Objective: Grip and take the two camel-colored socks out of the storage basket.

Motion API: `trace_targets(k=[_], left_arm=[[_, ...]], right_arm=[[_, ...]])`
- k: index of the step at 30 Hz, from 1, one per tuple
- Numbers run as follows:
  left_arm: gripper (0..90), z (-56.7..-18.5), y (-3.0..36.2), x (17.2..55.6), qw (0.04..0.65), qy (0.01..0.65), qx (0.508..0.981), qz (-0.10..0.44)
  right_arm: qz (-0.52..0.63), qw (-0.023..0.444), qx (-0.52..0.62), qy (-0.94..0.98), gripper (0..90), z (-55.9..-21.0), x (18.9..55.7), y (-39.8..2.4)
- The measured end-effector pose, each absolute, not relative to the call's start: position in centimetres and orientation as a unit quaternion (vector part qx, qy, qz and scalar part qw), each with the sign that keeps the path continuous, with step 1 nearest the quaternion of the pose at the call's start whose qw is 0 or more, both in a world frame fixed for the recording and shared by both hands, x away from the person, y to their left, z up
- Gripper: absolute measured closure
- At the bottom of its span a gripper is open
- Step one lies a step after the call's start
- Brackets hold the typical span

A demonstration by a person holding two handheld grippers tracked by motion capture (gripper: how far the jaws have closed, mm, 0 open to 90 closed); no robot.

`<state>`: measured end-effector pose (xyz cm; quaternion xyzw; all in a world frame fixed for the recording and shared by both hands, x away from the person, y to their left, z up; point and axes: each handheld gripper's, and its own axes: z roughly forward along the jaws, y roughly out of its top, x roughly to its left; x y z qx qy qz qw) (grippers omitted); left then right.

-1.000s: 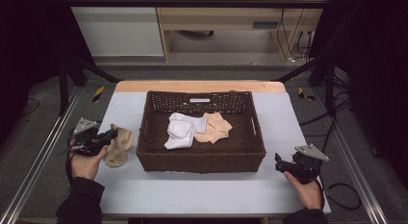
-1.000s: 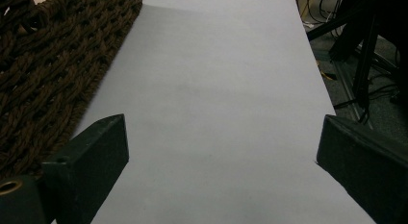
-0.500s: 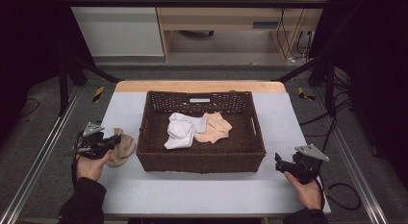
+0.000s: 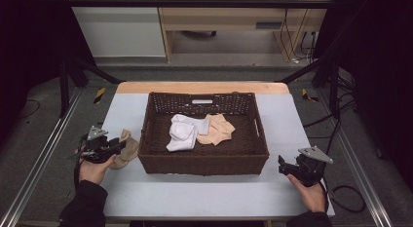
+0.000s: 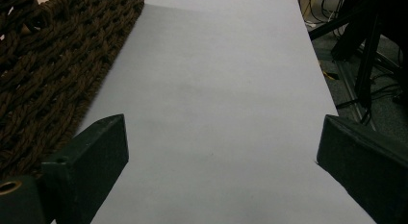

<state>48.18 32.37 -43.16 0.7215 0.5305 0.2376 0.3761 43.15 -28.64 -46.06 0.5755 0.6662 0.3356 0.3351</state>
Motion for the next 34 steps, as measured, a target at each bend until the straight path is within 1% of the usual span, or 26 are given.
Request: trace_targets(k=[1,2,9,13,16,17,24,28,34], left_arm=[[57.1,-43.0,32.4,48.0,0.381,0.532,0.717,0.240],[57.1,-42.9,32.5,47.8,0.386,0.533,0.714,0.241],[49.3,-42.3,33.4,46.5,0.409,0.532,0.699,0.247],[46.3,-42.5,33.7,45.4,0.414,0.530,0.696,0.249],[41.6,-42.6,34.0,44.5,0.415,0.525,0.698,0.256],[41.6,-42.7,34.2,44.2,0.417,0.524,0.697,0.257],[34.6,-43.5,34.9,43.1,0.417,0.526,0.694,0.259],[32.0,-44.0,35.3,42.2,0.416,0.532,0.691,0.258],[30.9,-44.8,36.4,41.5,0.406,0.544,0.687,0.259]], right_arm=[[0.336,0.335,0.575,0.666,4.3,-46.0,43.1,-28.6],[0.336,0.335,0.575,0.666,4.3,-46.0,43.1,-28.6],[0.337,0.332,0.578,0.665,4.3,-46.0,43.1,-28.7],[0.338,0.335,0.578,0.663,4.2,-46.0,43.1,-28.8],[0.338,0.334,0.578,0.663,4.2,-46.0,43.1,-28.8],[0.338,0.334,0.578,0.663,4.2,-46.0,43.1,-28.8],[0.339,0.334,0.579,0.662,4.1,-46.0,43.0,-28.9],[0.336,0.334,0.582,0.661,4.1,-46.0,43.1,-28.9],[0.335,0.329,0.586,0.660,4.0,-46.0,43.1,-28.9]])
